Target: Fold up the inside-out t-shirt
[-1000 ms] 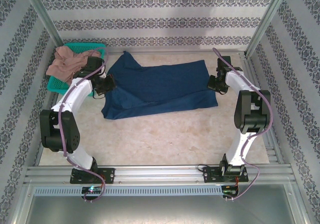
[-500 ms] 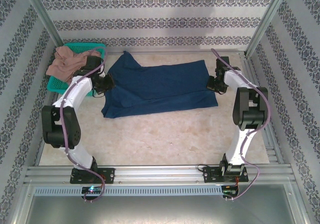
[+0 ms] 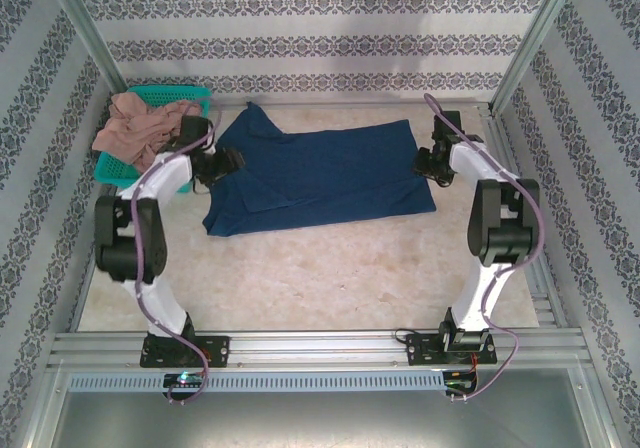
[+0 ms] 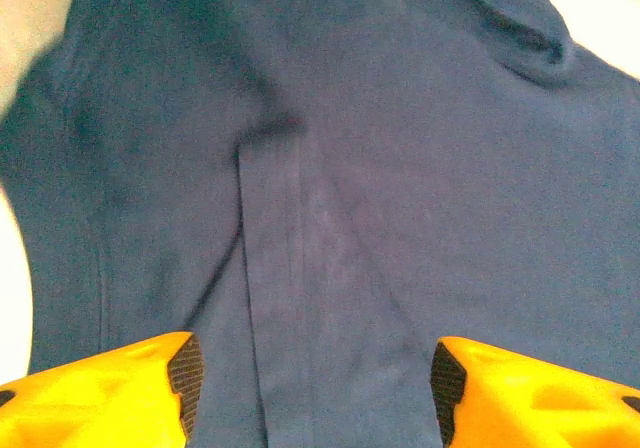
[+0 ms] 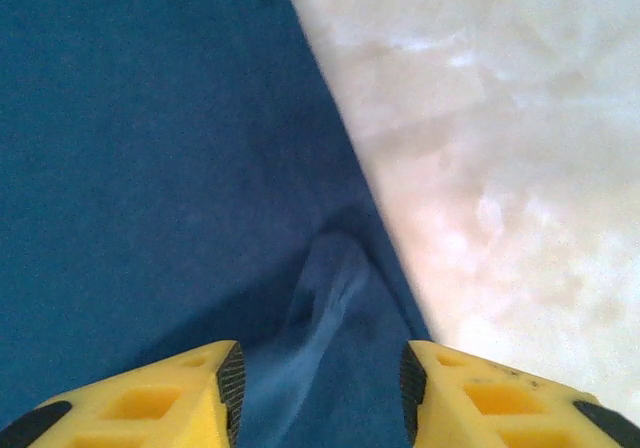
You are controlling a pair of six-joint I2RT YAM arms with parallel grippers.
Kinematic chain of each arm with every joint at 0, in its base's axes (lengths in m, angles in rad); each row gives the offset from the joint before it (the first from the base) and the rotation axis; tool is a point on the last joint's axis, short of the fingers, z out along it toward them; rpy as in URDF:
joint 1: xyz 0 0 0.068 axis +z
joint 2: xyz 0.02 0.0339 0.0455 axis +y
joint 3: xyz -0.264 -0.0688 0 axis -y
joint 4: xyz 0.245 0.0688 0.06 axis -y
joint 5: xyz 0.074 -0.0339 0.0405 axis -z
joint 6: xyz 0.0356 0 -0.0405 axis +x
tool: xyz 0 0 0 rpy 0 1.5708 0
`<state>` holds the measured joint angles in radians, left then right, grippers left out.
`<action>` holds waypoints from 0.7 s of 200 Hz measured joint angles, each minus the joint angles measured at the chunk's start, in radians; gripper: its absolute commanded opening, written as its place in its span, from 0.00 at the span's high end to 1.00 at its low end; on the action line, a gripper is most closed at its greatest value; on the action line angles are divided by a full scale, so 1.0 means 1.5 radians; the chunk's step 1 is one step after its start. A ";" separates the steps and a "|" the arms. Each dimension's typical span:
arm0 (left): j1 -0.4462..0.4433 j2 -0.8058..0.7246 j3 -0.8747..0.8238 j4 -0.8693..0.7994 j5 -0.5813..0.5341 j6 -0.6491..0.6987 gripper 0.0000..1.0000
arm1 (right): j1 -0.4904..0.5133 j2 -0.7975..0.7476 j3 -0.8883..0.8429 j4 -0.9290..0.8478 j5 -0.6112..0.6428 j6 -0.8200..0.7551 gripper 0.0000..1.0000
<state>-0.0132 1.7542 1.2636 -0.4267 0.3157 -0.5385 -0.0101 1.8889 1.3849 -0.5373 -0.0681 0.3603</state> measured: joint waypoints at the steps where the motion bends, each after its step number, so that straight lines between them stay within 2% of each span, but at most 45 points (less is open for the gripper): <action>1: 0.000 -0.007 -0.009 0.003 0.002 -0.002 0.36 | 0.001 -0.005 -0.004 0.001 0.000 -0.001 0.51; 17: -0.014 -0.049 -0.075 0.016 0.036 -0.018 0.34 | 0.022 -0.046 -0.034 0.010 -0.003 0.002 0.50; 44: -0.050 -0.034 -0.113 0.039 0.063 -0.025 0.33 | 0.058 -0.062 -0.052 0.026 -0.021 0.002 0.49; 110: -0.062 0.024 -0.121 0.064 0.069 -0.025 0.35 | 0.065 -0.062 -0.074 0.042 -0.035 0.002 0.48; 140: -0.065 0.040 -0.120 0.068 0.070 -0.025 0.40 | 0.065 -0.062 -0.082 0.043 -0.035 0.002 0.48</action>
<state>-0.1104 1.8141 1.0832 -0.3244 0.4206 -0.5766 0.0872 1.7966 1.2613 -0.4725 -0.1211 0.3637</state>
